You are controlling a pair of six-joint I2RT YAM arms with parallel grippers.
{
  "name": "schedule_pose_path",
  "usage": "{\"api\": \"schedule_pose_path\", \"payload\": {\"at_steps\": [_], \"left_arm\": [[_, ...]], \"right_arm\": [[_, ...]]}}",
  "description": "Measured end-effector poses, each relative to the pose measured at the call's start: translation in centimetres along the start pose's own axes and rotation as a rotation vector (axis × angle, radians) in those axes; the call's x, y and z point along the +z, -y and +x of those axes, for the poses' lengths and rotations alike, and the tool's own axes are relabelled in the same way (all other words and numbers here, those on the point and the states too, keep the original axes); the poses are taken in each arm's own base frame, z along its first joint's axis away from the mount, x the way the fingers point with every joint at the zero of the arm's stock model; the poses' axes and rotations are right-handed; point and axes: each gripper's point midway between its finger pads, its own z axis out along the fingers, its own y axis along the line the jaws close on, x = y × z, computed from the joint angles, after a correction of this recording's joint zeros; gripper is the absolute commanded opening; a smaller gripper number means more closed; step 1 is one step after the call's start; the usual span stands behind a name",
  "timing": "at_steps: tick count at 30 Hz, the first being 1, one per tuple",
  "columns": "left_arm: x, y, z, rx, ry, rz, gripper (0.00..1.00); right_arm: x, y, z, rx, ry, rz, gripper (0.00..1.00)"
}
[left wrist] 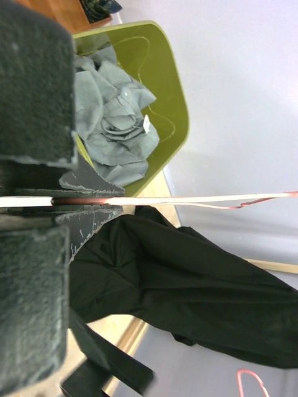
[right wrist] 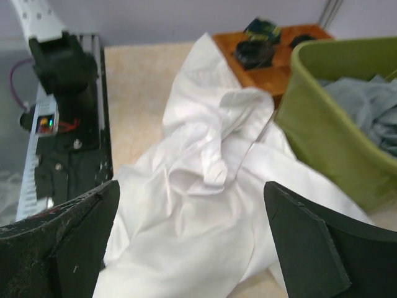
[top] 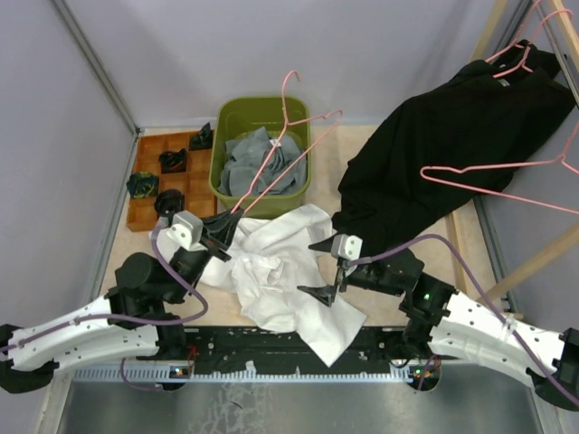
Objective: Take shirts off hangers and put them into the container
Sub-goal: Place the hanger at the clothesline.
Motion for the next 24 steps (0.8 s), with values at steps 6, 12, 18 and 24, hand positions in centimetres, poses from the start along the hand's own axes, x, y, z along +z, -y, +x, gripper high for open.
{"api": "schedule_pose_path", "payload": {"at_steps": [6, 12, 18, 24], "left_arm": [[0.3, 1.3, -3.1, -0.032, -0.012, 0.074, 0.00], [0.2, 2.7, -5.1, -0.056, -0.068, 0.161, 0.00], [0.2, 4.4, -5.3, -0.051, -0.176, 0.246, 0.00], [0.0, 5.3, -4.9, -0.036, -0.236, 0.292, 0.00]], "right_arm": [[-0.7, -1.9, 4.4, -0.007, -0.108, -0.095, 0.99], [-0.8, -2.7, 5.4, -0.030, -0.122, -0.143, 0.99], [-0.4, -3.1, 6.7, -0.032, -0.162, -0.178, 0.99], [-0.1, -3.6, 7.5, -0.020, -0.184, -0.210, 0.99]]}}
